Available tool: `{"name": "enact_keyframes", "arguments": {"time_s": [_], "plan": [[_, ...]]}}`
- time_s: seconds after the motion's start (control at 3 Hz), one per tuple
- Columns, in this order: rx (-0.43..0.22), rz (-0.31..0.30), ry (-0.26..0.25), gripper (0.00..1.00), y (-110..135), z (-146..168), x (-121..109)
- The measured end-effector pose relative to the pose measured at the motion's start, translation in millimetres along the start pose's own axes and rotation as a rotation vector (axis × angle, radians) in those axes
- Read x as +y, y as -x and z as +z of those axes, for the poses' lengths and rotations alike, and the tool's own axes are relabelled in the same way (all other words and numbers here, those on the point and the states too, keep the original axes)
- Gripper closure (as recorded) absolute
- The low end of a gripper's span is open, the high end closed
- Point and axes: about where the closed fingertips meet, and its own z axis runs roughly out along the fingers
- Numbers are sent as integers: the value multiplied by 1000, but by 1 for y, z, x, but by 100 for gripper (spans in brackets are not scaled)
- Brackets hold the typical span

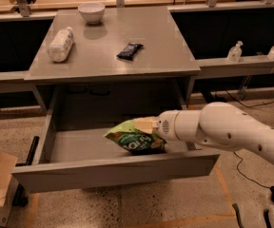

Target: Place green rice chip bag into top drawer

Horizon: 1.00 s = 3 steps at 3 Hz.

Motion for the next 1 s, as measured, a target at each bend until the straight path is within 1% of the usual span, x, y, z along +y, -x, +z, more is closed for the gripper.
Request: {"name": "enact_keyframes", "arguments": {"time_s": [0.33,0.67,1.0], "plan": [[-4,-3,11,13,5,19,-10],[-2,-3,13,0,5,20,-8],[-2,-3,13,0,5,20,-8]]}}
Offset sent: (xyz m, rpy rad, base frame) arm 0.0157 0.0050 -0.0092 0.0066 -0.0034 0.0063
